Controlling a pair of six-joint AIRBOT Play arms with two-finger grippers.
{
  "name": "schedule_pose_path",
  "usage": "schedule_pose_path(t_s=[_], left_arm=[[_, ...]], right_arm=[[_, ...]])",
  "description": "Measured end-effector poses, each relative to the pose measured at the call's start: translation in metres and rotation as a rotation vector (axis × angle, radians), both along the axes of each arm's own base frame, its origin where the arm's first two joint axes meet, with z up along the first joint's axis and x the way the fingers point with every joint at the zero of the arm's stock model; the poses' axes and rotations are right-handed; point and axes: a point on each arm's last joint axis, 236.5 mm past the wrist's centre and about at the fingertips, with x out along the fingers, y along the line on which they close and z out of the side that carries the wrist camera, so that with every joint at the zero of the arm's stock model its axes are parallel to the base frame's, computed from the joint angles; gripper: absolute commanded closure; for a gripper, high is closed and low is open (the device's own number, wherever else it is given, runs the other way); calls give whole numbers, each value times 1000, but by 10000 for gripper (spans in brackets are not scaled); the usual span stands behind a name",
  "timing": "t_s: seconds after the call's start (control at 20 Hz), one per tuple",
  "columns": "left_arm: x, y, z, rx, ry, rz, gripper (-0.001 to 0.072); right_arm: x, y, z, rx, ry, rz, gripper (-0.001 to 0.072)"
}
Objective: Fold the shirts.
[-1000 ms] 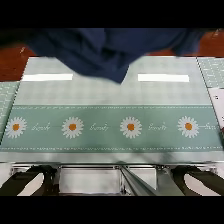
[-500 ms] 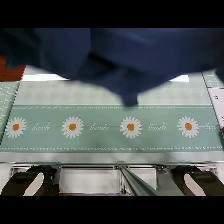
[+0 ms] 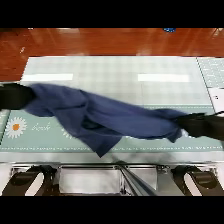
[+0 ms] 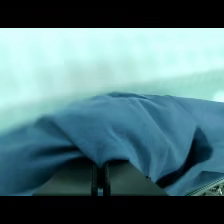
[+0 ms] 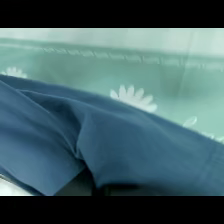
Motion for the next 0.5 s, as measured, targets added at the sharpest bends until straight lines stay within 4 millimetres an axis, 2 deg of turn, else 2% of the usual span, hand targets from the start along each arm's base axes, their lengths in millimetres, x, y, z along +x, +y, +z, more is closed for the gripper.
schedule_pose_path(t_s=[0.1, 0.2, 0.3, 0.4, 0.45, 0.5], left_arm=[[15, -1, -54, -42, 109, 42, 686], [38, 0, -98, -90, 178, 105, 686], [66, 1, -130, -138, 214, 164, 686], [98, 1, -151, -188, 229, 214, 686], [113, 0, -158, -214, 236, 232, 655], [129, -2, -165, -244, 245, 250, 490]], right_arm=[[12, 1, -42, 24, 73, -34, 688], [32, 0, -73, 41, 111, -64, 688], [59, 2, -98, 66, 130, -93, 687], [91, 2, -120, 91, 152, -134, 673], [108, 1, -129, 102, 162, -155, 541], [125, 1, -138, 114, 180, -174, 327]])
